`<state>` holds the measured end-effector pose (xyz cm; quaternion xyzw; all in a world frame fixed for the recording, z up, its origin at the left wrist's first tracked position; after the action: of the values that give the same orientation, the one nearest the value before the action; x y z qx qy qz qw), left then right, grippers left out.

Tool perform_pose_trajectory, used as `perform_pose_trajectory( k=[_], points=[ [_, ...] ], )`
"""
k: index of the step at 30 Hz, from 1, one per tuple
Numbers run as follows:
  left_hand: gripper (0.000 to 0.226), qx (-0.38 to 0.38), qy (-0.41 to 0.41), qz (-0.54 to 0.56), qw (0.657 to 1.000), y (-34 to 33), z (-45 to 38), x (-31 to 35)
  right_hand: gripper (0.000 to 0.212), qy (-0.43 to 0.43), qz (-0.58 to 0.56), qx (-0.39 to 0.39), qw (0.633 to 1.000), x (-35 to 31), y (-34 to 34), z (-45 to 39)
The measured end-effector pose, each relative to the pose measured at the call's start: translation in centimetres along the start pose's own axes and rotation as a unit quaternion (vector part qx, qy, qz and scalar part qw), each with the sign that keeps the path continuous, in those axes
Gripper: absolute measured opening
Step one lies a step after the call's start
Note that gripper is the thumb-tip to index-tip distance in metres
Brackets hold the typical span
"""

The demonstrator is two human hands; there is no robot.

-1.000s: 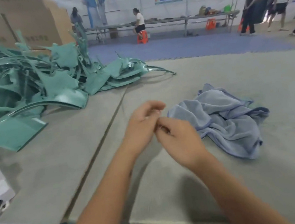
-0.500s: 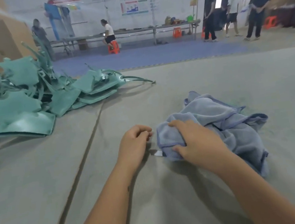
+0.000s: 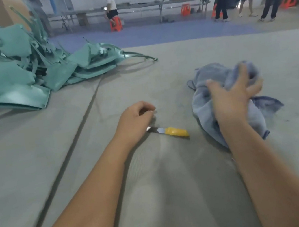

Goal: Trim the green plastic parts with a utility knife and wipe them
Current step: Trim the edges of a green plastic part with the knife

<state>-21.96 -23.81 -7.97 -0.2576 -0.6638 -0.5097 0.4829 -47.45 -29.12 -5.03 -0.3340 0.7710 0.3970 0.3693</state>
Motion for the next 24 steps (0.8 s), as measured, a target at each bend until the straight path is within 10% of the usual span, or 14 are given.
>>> perform_pose_trajectory(
  k=[4, 10, 17, 24],
  points=[
    [0.021, -0.057, -0.067, -0.057, 0.994, -1.0, 1.2, 1.3, 0.046, 0.232, 0.34, -0.124, 0.903, -2.7, -3.0, 1.8],
    [0.03, -0.098, -0.241, -0.207, 0.943, -3.4, 3.0, 3.1, 0.023, 0.425, 0.262, -0.181, 0.847, -6.6, -5.0, 5.1],
    [0.015, 0.044, -0.173, -0.25, 0.952, -1.3, 1.1, 1.7, 0.027, 0.408, 0.236, -0.339, 0.814, -5.0, -7.5, 8.2],
    [0.02, 0.11, -0.048, -0.034, 0.992, 2.9, 2.4, 0.4, 0.01, 0.298, 0.193, -0.334, 0.873, -3.7, -6.6, 7.4]
  ],
)
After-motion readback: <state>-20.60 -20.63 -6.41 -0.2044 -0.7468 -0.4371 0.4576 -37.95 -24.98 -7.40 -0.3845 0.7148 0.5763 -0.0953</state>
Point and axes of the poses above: each hand's wrist, its own z-axis away from the middle knuckle, its own y-axis out of the back of the hand, x = y × z, the point moved 8 cm from there along -z, towards the middle knuckle, and after that the axes turned 12 degrees about y, right-handed, at the moved point
